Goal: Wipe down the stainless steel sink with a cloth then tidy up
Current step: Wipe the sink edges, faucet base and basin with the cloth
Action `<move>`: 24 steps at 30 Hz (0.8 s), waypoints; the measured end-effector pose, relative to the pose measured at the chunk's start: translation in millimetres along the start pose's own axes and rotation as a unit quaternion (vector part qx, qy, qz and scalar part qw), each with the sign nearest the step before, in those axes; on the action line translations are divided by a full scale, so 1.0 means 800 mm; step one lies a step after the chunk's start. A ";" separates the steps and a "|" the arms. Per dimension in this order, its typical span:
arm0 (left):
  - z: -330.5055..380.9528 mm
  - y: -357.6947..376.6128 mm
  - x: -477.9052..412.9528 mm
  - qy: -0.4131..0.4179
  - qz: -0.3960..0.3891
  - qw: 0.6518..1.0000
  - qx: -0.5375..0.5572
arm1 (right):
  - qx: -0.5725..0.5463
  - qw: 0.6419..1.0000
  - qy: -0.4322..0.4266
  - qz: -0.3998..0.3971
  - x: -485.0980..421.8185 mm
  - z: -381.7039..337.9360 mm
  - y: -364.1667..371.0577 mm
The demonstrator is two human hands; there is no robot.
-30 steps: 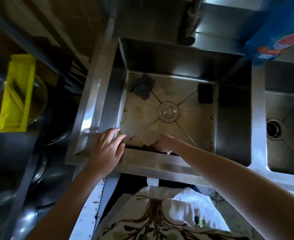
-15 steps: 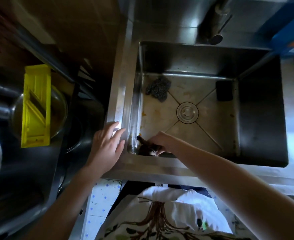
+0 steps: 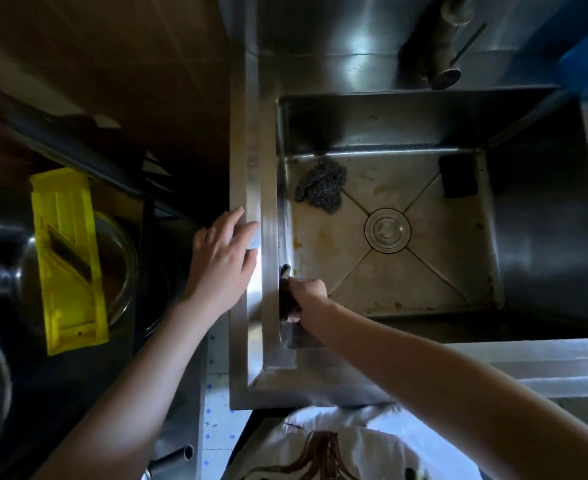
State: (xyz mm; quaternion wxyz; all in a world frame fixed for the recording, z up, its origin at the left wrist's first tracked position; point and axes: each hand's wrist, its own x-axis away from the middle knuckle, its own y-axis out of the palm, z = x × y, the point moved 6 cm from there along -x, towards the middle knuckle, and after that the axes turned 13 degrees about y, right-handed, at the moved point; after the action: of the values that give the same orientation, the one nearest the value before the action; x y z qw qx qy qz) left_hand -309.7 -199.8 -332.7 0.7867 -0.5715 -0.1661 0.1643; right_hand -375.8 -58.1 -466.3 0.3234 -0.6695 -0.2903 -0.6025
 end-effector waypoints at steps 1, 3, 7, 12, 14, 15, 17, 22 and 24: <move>-0.005 0.000 -0.008 0.000 -0.002 1.000 0.000 | -0.002 1.000 -0.005 -0.002 0.000 -0.010 0.001; -0.013 0.001 -0.023 0.001 -0.009 1.000 -0.004 | -0.039 0.999 -0.010 0.010 -0.002 -0.035 0.002; -0.028 -0.001 -0.053 0.014 -0.008 1.000 -0.008 | -0.098 0.993 -0.064 0.027 0.006 -0.108 0.002; -0.037 -0.012 -0.082 0.019 0.012 1.000 -0.005 | -0.148 0.980 -0.129 0.011 0.029 -0.205 -0.002; -0.039 -0.014 -0.090 0.016 0.017 1.000 -0.003 | -0.155 0.975 -0.158 0.004 0.027 -0.215 -0.002; -0.040 -0.015 -0.094 0.016 0.018 1.000 -0.003 | -0.153 0.974 -0.165 0.004 0.025 -0.213 -0.003; -0.043 -0.016 -0.102 0.016 0.014 1.000 0.003 | -0.129 0.979 -0.159 0.018 0.015 -0.193 -0.005; -0.045 -0.015 -0.119 0.023 -0.001 1.000 0.000 | 0.037 0.997 -0.044 0.046 -0.014 -0.078 -0.006; -0.046 -0.015 -0.125 0.023 -0.006 1.000 -0.007 | 0.040 0.999 0.017 -0.004 -0.018 -0.033 -0.001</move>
State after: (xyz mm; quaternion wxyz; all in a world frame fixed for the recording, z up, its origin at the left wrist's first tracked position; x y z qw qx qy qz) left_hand -381.5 -279.2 -339.6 0.7874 -0.5796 -0.1524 0.1447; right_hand -394.2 -78.0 -478.7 0.3525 -0.6439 -0.3117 -0.6033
